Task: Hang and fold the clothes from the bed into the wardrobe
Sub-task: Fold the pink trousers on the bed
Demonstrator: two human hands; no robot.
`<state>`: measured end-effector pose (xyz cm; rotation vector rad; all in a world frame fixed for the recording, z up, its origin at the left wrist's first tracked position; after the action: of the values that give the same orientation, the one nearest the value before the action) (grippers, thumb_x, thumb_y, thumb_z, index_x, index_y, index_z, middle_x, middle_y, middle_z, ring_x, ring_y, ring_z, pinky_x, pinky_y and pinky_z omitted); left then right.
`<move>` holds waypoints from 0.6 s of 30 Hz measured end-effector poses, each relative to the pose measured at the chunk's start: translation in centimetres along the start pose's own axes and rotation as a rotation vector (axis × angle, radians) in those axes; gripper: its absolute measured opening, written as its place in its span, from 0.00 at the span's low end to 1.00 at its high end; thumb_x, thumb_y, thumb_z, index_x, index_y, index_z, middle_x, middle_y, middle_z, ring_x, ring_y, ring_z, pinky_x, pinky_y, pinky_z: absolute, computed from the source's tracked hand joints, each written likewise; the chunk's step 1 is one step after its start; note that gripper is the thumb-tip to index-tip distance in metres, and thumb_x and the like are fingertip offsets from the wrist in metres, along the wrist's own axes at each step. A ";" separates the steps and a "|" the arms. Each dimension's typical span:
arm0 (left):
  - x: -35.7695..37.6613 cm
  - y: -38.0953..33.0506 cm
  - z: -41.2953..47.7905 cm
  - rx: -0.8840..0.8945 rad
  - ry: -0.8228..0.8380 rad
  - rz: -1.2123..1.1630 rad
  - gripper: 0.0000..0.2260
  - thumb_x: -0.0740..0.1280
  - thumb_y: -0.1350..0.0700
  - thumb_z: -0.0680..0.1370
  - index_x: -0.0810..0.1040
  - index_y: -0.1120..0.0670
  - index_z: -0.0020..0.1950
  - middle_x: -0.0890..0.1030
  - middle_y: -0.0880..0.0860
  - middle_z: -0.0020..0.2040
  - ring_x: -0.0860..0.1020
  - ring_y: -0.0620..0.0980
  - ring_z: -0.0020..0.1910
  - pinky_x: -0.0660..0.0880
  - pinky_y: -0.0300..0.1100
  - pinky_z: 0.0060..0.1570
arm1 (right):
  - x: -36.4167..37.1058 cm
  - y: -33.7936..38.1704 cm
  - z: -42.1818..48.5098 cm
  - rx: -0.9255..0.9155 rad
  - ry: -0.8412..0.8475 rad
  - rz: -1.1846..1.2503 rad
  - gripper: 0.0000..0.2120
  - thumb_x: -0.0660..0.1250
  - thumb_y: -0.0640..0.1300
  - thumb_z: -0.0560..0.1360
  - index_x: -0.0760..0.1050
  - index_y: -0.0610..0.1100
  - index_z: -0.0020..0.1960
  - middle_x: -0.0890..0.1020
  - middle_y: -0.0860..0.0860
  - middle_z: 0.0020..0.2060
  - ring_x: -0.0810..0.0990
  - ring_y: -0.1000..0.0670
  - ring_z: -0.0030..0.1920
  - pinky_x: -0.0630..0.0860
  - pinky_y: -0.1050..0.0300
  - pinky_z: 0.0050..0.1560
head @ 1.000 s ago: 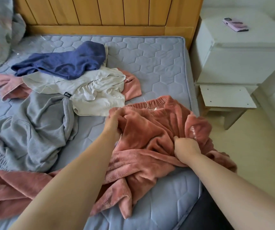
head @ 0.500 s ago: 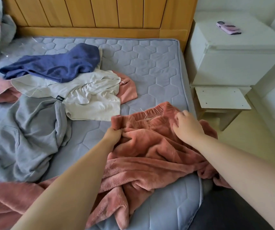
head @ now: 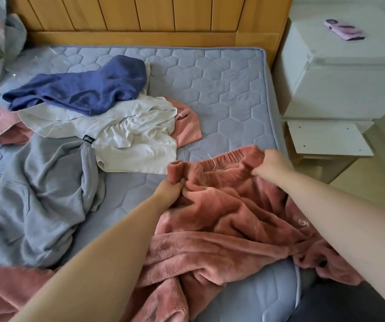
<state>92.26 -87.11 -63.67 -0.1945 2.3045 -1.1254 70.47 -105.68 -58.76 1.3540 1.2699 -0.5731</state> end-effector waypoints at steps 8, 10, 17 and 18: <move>-6.6 -16.4 2.0 0.207 -0.244 0.782 0.18 0.56 0.52 0.82 0.76 0.63 0.61 0.79 0.63 0.59 0.78 0.61 0.58 0.75 0.46 0.54 | -10.6 6.3 2.6 0.067 -0.282 -0.059 0.20 0.68 0.52 0.72 0.76 0.39 0.57 0.80 0.40 0.54 0.80 0.39 0.54 0.72 0.54 0.45; -8.5 -22.3 2.5 0.218 -0.263 0.613 0.17 0.57 0.54 0.82 0.75 0.64 0.62 0.79 0.62 0.60 0.78 0.59 0.58 0.76 0.40 0.46 | -14.4 9.0 5.2 0.160 -0.345 0.306 0.19 0.68 0.47 0.73 0.74 0.37 0.59 0.81 0.39 0.53 0.82 0.39 0.49 0.77 0.53 0.46; -12.0 -36.5 2.3 0.518 -0.136 -0.535 0.40 0.65 0.57 0.79 0.39 0.43 0.77 0.66 0.50 0.72 0.71 0.45 0.66 0.69 0.39 0.62 | -21.1 16.1 9.4 -0.107 -0.324 0.866 0.44 0.68 0.50 0.74 0.41 0.49 0.78 0.63 0.47 0.74 0.67 0.44 0.70 0.63 0.52 0.69; -11.3 -35.8 2.4 0.509 -0.142 -0.371 0.41 0.67 0.58 0.78 0.39 0.43 0.77 0.71 0.46 0.65 0.75 0.37 0.58 0.72 0.29 0.54 | -20.2 15.8 9.4 -0.097 -0.283 0.843 0.44 0.67 0.51 0.75 0.39 0.50 0.78 0.61 0.47 0.75 0.67 0.43 0.71 0.63 0.52 0.68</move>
<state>99.02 -107.48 -32.79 -0.4979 1.8280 -1.7786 81.73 -117.81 -36.98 1.5070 0.4133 -0.0957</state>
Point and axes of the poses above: each hand's wrist, its own z-axis towards the middle knuckle, its own x-axis out of the palm, y = z × x, the point moved 3 cm from there along z, towards the middle knuckle
